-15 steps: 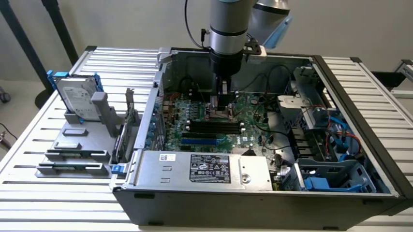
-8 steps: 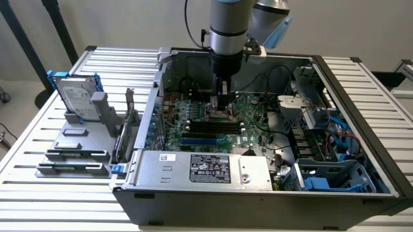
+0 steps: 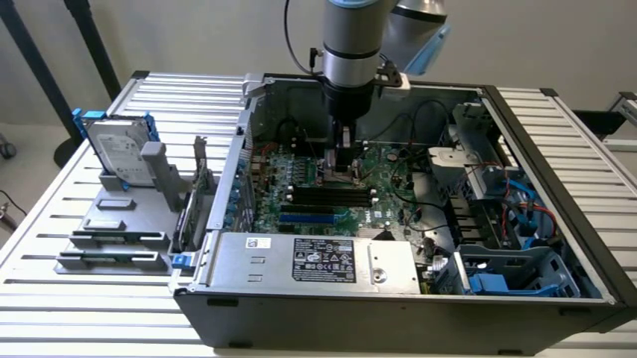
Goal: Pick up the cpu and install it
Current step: 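Place the cpu into insertion slot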
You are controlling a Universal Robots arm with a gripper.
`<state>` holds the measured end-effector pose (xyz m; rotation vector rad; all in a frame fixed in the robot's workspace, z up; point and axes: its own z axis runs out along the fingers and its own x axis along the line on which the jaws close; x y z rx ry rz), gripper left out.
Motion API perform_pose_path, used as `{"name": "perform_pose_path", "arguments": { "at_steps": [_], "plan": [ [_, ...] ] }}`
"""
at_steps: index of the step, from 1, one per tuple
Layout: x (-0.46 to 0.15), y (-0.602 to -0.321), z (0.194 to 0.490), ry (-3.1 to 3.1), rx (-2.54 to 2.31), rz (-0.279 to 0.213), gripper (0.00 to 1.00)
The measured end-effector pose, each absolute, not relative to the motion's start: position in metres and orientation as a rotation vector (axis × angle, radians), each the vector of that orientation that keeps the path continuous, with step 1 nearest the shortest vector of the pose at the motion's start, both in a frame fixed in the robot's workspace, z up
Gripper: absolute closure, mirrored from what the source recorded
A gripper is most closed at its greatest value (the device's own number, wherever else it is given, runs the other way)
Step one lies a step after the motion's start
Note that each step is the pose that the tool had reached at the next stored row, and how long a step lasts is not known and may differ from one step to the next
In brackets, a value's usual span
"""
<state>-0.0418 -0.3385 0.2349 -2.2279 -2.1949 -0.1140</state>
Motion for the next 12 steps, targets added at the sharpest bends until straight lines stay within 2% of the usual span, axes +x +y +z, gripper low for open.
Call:
{"name": "perform_pose_path", "arguments": {
  "at_steps": [12],
  "plan": [
    [-0.0453,-0.3369,0.2242,-2.204,-2.236,-0.135,0.45]
  ]
}}
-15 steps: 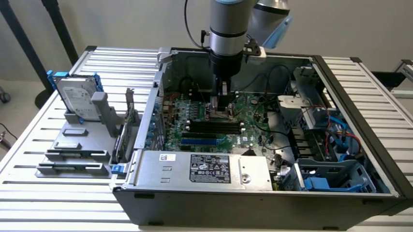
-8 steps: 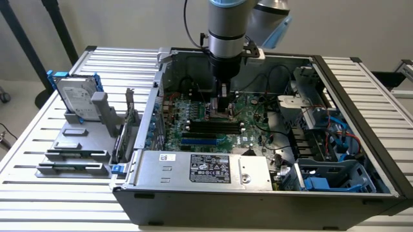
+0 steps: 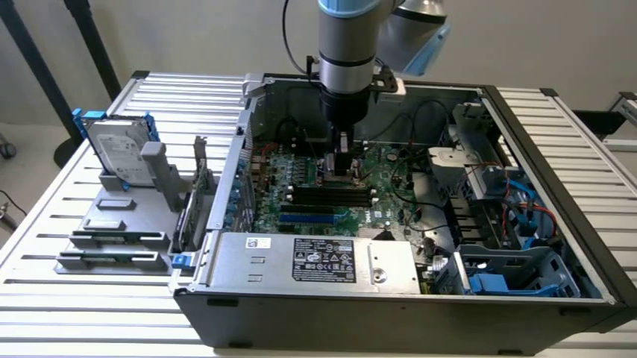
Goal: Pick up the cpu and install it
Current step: 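Place the cpu into insertion slot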
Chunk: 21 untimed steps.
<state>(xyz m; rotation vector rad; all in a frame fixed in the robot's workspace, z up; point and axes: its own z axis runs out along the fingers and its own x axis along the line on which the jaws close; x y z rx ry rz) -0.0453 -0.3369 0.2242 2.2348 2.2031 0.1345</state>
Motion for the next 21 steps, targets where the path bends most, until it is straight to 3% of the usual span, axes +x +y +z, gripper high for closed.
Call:
{"name": "perform_pose_path", "arguments": {
  "at_steps": [21],
  "plan": [
    [-0.045,-0.335,0.212,2.202,2.235,0.134,0.45]
  ]
}}
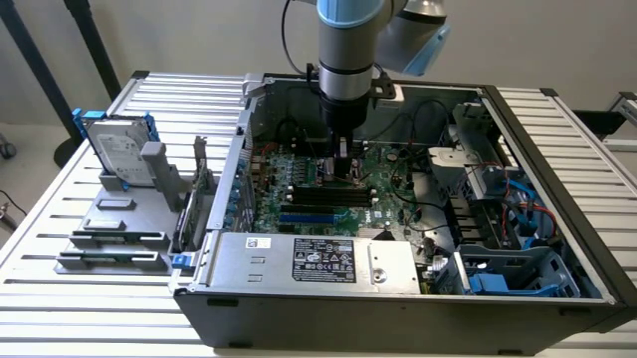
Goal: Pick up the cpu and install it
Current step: 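Place the cpu into insertion slot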
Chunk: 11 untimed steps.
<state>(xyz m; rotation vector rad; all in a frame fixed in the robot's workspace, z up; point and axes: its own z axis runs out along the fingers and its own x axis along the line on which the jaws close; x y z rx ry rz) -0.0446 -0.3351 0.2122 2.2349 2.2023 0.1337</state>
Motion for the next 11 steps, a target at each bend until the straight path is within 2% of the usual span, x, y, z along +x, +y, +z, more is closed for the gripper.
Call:
{"name": "perform_pose_path", "arguments": {
  "at_steps": [11],
  "plan": [
    [-0.0438,-0.3335,0.2061,2.205,2.245,0.120,0.45]
  ]
}}
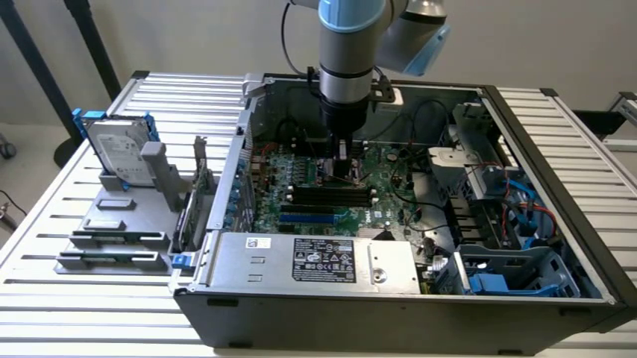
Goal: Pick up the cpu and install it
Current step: 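Place the cpu into insertion slot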
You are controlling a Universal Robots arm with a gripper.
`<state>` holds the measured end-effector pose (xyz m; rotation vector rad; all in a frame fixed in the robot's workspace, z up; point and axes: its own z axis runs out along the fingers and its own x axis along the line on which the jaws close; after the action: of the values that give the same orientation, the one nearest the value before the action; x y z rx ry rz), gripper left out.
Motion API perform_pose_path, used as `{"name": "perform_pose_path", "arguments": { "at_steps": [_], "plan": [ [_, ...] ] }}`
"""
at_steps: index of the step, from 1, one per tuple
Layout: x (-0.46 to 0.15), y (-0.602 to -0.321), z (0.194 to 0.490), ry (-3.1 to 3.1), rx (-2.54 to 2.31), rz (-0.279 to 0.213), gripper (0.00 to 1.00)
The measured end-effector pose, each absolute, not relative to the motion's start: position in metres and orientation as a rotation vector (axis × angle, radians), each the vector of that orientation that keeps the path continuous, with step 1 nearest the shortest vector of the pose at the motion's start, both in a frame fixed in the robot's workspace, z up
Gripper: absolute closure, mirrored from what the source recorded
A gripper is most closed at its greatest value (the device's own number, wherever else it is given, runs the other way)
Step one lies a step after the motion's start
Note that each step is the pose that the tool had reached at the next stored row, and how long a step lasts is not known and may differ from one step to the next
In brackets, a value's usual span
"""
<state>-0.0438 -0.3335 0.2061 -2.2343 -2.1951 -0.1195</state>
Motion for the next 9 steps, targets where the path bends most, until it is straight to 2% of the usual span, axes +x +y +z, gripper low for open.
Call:
{"name": "perform_pose_path", "arguments": {
  "at_steps": [9],
  "plan": [
    [-0.0421,-0.3327,0.2035,-2.193,-2.235,-0.118,0.45]
  ]
}}
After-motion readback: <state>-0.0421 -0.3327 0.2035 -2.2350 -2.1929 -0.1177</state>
